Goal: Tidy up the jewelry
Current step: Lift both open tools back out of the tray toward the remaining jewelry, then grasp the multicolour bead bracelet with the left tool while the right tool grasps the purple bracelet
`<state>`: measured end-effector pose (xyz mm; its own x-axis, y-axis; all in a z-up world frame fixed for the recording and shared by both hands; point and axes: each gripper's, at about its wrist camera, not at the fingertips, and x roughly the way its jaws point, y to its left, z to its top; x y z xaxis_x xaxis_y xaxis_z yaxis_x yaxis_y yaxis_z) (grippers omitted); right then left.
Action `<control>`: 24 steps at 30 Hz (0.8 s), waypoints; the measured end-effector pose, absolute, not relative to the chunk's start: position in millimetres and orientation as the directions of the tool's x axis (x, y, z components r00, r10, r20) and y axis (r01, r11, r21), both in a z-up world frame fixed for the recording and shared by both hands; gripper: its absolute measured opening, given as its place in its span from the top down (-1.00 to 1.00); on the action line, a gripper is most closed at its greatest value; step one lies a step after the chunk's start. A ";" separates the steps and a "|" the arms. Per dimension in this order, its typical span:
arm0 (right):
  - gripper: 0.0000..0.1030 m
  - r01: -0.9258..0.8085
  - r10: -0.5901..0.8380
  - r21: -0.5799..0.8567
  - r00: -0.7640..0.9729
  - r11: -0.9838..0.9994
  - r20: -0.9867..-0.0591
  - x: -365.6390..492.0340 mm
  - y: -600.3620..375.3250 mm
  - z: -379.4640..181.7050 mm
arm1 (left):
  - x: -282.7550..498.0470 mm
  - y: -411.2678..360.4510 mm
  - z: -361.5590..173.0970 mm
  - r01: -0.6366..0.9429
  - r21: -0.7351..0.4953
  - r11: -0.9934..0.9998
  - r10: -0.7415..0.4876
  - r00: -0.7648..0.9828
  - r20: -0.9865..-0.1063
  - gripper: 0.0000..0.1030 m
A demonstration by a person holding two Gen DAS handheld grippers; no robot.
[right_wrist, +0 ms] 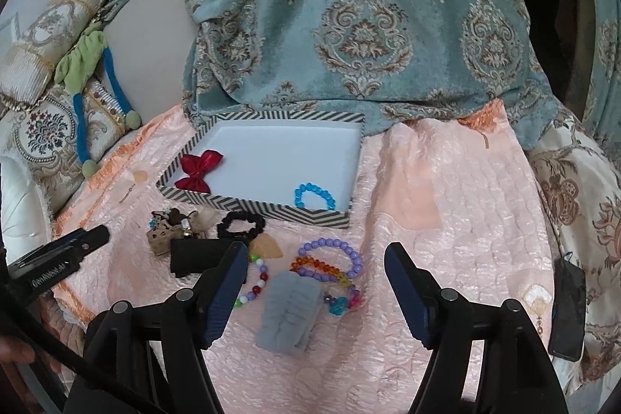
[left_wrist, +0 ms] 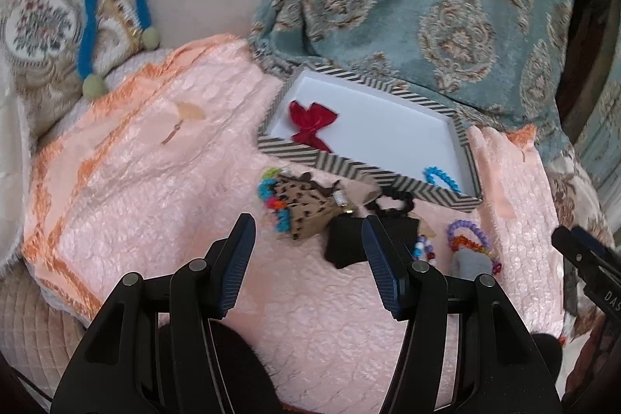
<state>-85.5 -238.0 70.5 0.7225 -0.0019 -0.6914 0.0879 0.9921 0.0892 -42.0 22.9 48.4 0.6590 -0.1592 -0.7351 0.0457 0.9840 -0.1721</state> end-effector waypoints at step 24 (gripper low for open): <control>-0.36 0.121 0.048 0.160 0.631 0.980 -0.774 -60.4 -280.1 18.8 | 2.0 53.9 -4.4 -0.046 -0.308 0.950 -0.237 0.534 -0.811 -0.28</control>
<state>-60.4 -280.1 18.8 0.6309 0.0482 -0.7744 0.1214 0.9796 0.1598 2.0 53.9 -4.4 0.5344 -0.2367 -0.8114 -0.0460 0.9504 -0.3076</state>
